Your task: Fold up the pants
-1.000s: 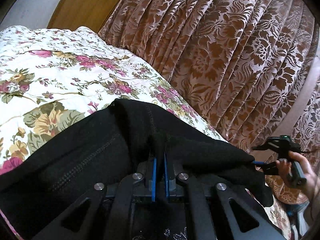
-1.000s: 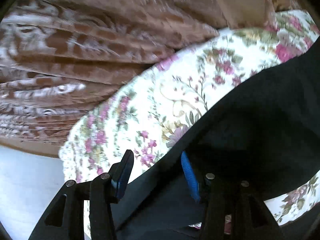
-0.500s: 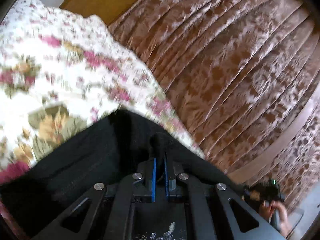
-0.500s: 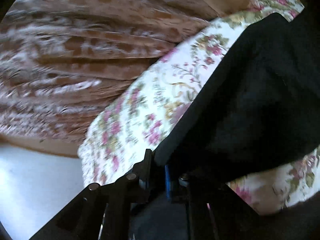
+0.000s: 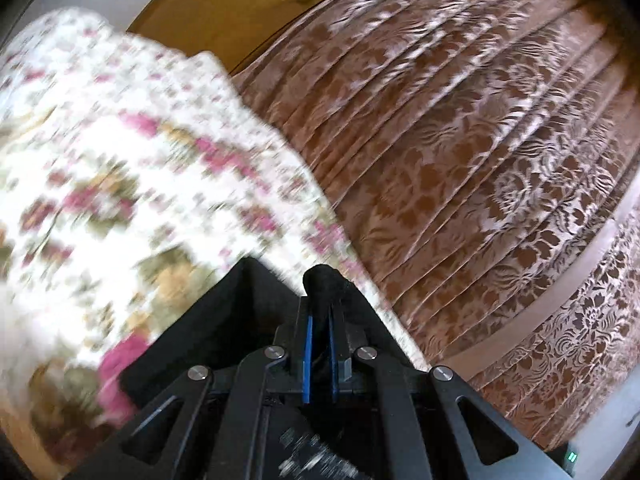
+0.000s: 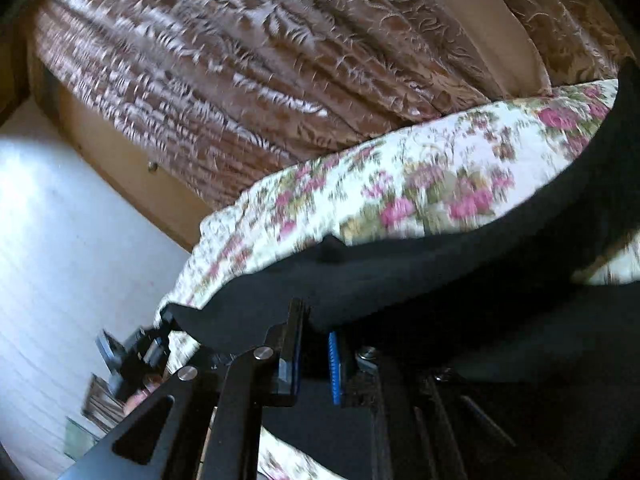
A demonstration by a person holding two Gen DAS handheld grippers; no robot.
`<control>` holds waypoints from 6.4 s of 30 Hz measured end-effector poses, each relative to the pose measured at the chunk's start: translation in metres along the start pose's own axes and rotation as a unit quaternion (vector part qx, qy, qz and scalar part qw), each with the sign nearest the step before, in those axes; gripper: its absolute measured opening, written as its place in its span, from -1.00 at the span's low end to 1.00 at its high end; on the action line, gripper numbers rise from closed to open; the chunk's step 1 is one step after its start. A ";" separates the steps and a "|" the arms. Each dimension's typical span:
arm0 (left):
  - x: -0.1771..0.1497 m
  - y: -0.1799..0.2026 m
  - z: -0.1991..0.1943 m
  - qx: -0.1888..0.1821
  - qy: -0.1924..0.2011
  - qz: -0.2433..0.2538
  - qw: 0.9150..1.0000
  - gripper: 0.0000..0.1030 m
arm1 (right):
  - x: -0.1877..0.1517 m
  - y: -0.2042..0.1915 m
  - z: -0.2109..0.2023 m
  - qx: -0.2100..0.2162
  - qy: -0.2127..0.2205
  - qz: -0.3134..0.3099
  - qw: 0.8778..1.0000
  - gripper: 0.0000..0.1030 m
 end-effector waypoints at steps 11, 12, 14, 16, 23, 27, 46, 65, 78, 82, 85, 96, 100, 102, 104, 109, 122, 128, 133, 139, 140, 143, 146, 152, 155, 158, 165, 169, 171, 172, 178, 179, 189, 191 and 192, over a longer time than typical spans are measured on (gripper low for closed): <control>-0.033 -0.035 -0.027 -0.007 -0.033 -0.081 0.996 0.22 | -0.082 0.056 0.024 -0.006 -0.017 0.082 0.997 -0.81; -0.034 -0.036 -0.028 -0.013 -0.035 -0.088 0.995 0.40 | -0.082 0.055 0.023 -0.006 -0.016 0.077 0.997 -0.81; -0.037 -0.036 -0.028 -0.029 -0.037 -0.105 0.993 0.40 | -0.083 0.053 0.022 -0.008 -0.016 0.065 0.998 -0.81; -0.037 -0.033 -0.023 -0.033 -0.050 -0.114 0.992 0.40 | -0.083 0.054 0.021 -0.007 -0.016 0.069 0.997 -0.79; -0.038 -0.025 0.003 0.033 -0.083 -0.085 0.992 -0.44 | -0.070 0.063 0.006 -0.032 0.017 0.101 0.994 -0.47; -0.036 -0.022 0.016 0.047 -0.092 -0.077 0.992 -0.85 | -0.065 0.070 0.005 -0.045 0.017 0.111 0.993 -0.75; -0.027 -0.042 -0.008 0.099 -0.082 -0.058 0.990 -0.87 | -0.088 0.053 -0.004 -0.044 0.006 0.064 0.997 -0.79; -0.033 -0.002 -0.063 0.192 0.034 0.006 0.981 -0.22 | -0.086 0.075 -0.068 -0.053 0.003 0.055 0.997 -0.59; -0.101 0.114 0.016 0.093 -0.075 0.224 0.967 0.24 | -0.018 0.121 -0.160 -0.254 0.130 0.064 0.956 -0.30; -0.138 0.146 0.061 0.060 -0.140 0.278 0.949 0.24 | 0.045 0.135 -0.145 -0.304 0.129 0.070 0.941 -0.19; -0.161 0.152 0.084 0.062 -0.176 0.282 0.941 0.23 | 0.087 0.149 -0.116 -0.347 0.088 0.075 0.931 -0.16; -0.186 0.145 0.078 0.070 -0.167 0.304 0.935 0.27 | 0.130 0.215 -0.012 -0.504 -0.067 0.081 0.857 -0.16; -0.187 0.144 0.078 0.071 -0.166 0.305 0.935 0.31 | 0.126 0.232 -0.015 -0.511 -0.074 0.094 0.851 -0.17; -0.190 0.145 0.077 0.071 -0.163 0.309 0.934 0.37 | 0.122 0.237 -0.024 -0.497 -0.063 0.098 0.860 -0.20; -0.193 0.146 0.078 0.074 -0.160 0.319 0.931 0.39 | 0.118 0.240 -0.031 -0.487 -0.060 0.096 0.866 -0.29; -0.194 0.145 0.076 0.074 -0.161 0.327 0.928 0.39 | 0.105 0.246 -0.065 -0.437 -0.029 0.126 0.890 -0.62; -0.192 0.142 0.074 0.065 -0.156 0.309 0.936 0.39 | 0.002 0.283 -0.186 -0.210 0.193 0.344 0.895 -0.34; -0.193 0.141 0.073 0.068 -0.155 0.312 0.935 0.39 | -0.013 0.292 -0.190 -0.145 0.233 0.371 0.887 0.03; -0.190 0.139 0.071 0.062 -0.159 0.300 0.938 0.39 | -0.015 0.303 -0.199 -0.122 0.266 0.397 0.870 0.03; -0.188 0.140 0.070 0.057 -0.158 0.286 0.943 0.42 | -0.005 0.312 -0.187 -0.153 0.242 0.397 0.872 -0.03; -0.187 0.139 0.069 0.054 -0.160 0.281 0.945 0.42 | -0.002 0.310 -0.185 -0.143 0.248 0.392 0.874 -0.20; -0.182 0.138 0.071 0.048 -0.166 0.264 0.949 0.42 | 0.003 0.301 -0.183 -0.131 0.258 0.370 0.882 -0.68; -0.178 0.139 0.070 0.041 -0.169 0.252 0.952 0.42 | 0.008 0.287 -0.190 -0.121 0.271 0.350 0.888 -0.73; -0.174 0.140 0.067 0.021 -0.173 0.234 0.956 0.42 | 0.008 0.227 -0.249 -0.146 0.291 0.268 0.907 -0.75; -0.178 0.142 0.065 0.016 -0.174 0.238 0.956 0.42 | -0.010 0.214 -0.280 -0.161 0.298 0.263 0.903 -0.76; -0.184 0.146 0.065 0.015 -0.177 0.254 0.951 0.42 | -0.031 0.231 -0.282 -0.180 0.258 0.295 0.902 -0.76; -0.194 0.150 0.066 0.021 -0.187 0.287 0.939 0.42 | -0.068 0.271 -0.248 -0.261 0.178 0.316 0.895 -0.59; -0.193 0.149 0.067 0.021 -0.184 0.281 0.942 0.42 | -0.084 0.278 -0.265 -0.177 0.234 0.356 0.887 -0.36; -0.193 0.151 0.068 0.020 -0.183 0.280 0.942 0.42 | -0.089 0.280 -0.277 -0.188 0.259 0.359 0.877 -0.36; -0.193 0.152 0.069 0.019 -0.183 0.281 0.942 0.42 | -0.090 0.281 -0.282 -0.193 0.267 0.356 0.874 -0.36; -0.201 0.154 0.083 0.033 -0.200 0.298 0.933 0.58 | -0.095 0.292 -0.308 -0.172 0.315 0.348 0.866 -0.40; -0.203 0.155 0.083 0.035 -0.198 0.305 0.931 0.59 | -0.097 0.293 -0.306 -0.160 0.320 0.356 0.864 -0.50; -0.205 0.155 0.084 0.035 -0.206 0.316 0.926 0.63 | -0.104 0.283 -0.326 -0.131 0.339 0.372 0.854 -0.89; -0.204 0.154 0.083 0.031 -0.206 0.308 0.928 0.63 | -0.102 0.281 -0.336 -0.152 0.340 0.375 0.849 -0.89; -0.205 0.154 0.083 0.031 -0.205 0.309 0.928 0.63 | -0.101 0.282 -0.335 -0.171 0.329 0.371 0.851 -0.89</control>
Point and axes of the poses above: each gripper's, at about its wrist camera, not at the fingertips, and z roughly the way its jaws point, y to its right, x to its top, the point moved 1 cm from there along z, roughly the way its jaws point, and after that the axes turned 1 degree about -z, right-handed, at the moved point
